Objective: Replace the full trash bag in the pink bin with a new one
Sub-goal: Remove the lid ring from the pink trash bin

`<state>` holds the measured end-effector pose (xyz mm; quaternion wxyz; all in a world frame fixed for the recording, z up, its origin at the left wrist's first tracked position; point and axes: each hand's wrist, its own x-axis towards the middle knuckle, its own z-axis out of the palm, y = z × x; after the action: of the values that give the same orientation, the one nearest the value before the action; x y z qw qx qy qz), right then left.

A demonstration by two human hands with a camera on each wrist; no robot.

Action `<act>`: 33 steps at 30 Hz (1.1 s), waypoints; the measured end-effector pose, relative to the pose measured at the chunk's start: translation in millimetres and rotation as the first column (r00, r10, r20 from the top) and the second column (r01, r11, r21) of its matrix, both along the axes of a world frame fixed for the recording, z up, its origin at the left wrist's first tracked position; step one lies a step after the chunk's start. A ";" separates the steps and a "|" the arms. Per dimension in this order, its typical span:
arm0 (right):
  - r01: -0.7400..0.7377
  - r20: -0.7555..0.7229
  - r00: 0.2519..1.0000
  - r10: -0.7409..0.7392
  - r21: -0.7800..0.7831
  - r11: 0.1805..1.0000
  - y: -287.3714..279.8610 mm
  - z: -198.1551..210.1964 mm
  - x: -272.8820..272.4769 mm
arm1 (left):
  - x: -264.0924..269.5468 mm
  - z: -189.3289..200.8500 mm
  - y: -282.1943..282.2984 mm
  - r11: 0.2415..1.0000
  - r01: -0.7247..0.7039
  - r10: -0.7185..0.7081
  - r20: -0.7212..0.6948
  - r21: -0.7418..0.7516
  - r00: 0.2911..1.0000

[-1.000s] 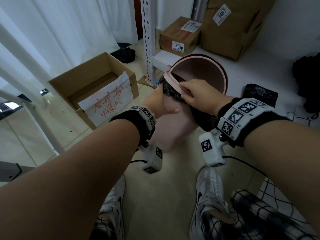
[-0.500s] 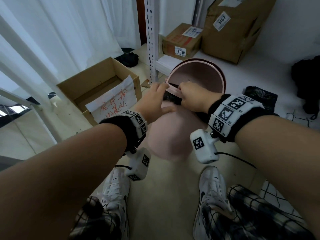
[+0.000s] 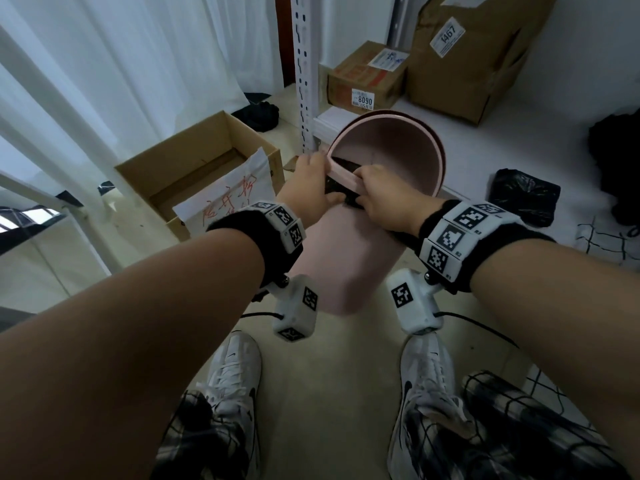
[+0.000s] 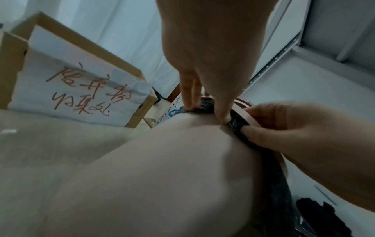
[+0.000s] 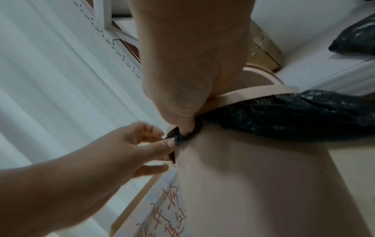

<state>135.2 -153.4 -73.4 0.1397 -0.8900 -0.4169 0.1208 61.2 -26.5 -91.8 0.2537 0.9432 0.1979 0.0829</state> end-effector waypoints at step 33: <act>0.186 -0.298 0.944 -0.144 0.119 0.975 -11.5 4.8 4.4 | -7.9 -31.3 -17.2 0.898 -0.020 0.021 -0.003 -0.440 1.000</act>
<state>139.6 -164.9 -68.6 0.2728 -0.8823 -0.3237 0.2058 53.4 -43.7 -123.1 0.4594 0.8593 0.2212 0.0398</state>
